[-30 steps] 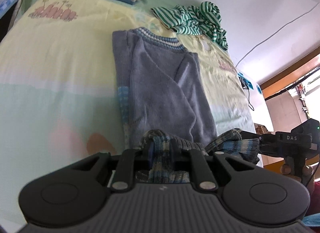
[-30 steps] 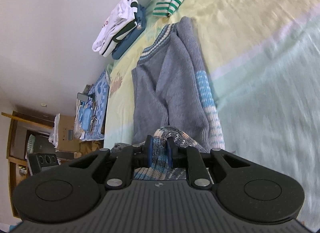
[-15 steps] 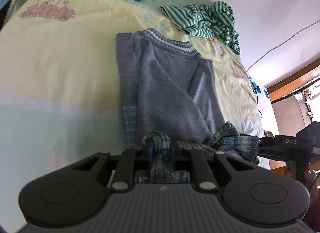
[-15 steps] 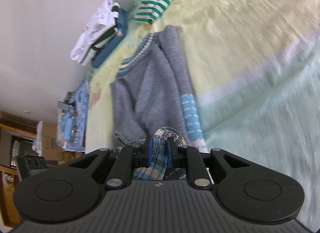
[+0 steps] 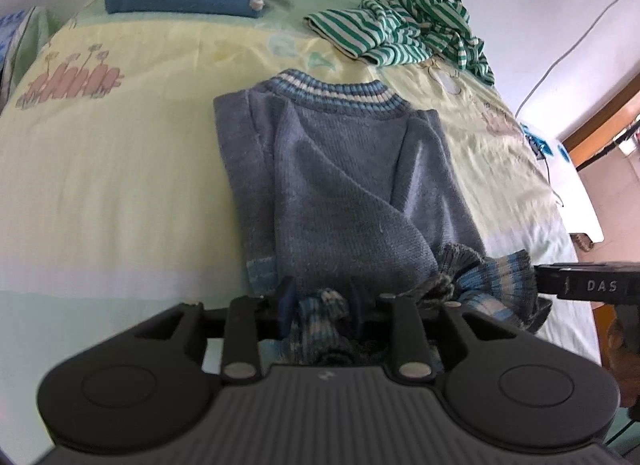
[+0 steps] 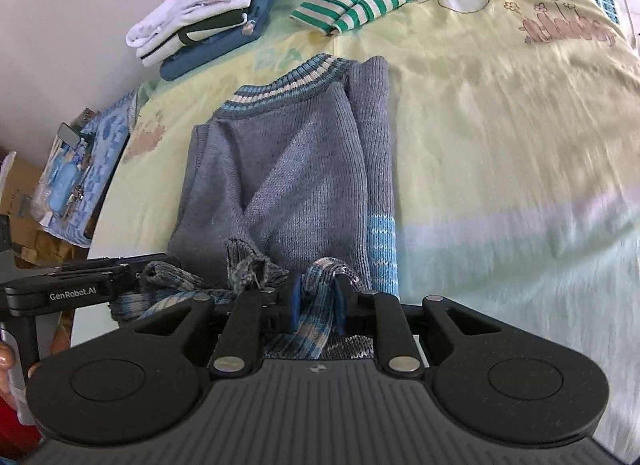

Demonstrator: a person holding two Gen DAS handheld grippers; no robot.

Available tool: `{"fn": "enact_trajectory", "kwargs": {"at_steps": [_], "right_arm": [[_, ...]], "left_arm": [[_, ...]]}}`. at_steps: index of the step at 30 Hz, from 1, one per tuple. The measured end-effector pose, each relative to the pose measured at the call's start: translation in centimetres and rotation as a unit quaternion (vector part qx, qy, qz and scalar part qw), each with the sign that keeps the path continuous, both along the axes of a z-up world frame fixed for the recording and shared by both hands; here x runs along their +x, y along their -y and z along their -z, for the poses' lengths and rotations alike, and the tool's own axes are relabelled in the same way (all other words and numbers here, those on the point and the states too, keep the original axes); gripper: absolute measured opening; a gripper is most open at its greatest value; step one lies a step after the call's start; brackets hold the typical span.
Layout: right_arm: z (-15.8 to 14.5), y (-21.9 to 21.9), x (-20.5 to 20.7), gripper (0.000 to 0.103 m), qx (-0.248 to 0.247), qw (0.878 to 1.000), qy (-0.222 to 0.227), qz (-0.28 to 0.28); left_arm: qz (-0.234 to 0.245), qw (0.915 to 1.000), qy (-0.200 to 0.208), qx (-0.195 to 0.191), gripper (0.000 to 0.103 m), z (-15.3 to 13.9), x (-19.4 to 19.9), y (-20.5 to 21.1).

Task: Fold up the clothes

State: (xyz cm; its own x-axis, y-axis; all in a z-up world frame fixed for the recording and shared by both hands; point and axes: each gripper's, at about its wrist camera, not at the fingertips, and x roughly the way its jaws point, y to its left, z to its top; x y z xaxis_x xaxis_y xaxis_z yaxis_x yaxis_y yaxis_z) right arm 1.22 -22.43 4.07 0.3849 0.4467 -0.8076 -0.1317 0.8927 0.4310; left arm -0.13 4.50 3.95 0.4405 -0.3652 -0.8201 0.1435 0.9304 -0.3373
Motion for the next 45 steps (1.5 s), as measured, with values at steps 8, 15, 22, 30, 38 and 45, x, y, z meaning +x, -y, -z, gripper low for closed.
{"fn": "enact_trajectory", "kwargs": {"at_steps": [8,15,22,30,38,45], "right_arm": [[-2.9,2.6,-1.4,0.055,0.027,0.999,0.021,0.005],[-4.7,3.5,-4.7,0.058,-0.043,0.987,0.123,-0.090],[-1.6,0.0,-2.9,0.058,-0.077,0.975,0.145,-0.149],[0.7,-1.0,0.1,0.038,-0.030,0.985,0.120,-0.119],[-0.4,0.8,-1.8,0.012,-0.020,0.986,0.145,-0.077],[2.3,0.2,-1.3,0.015,-0.030,0.989,0.141,-0.043]], "left_arm": [[-0.022,0.9990,0.036,-0.016,0.062,-2.4,-0.3,-3.1],[-0.009,0.9975,0.067,-0.018,0.071,-3.6,-3.3,-6.7],[0.029,0.9984,0.038,-0.029,0.072,-0.6,-3.5,-2.7],[0.015,0.9993,0.035,0.006,0.043,1.3,-3.4,0.5],[-0.018,0.9987,0.046,-0.014,0.013,0.0,-5.6,-0.9],[-0.023,0.9988,0.042,-0.008,0.013,1.4,-5.0,-0.6]]}}
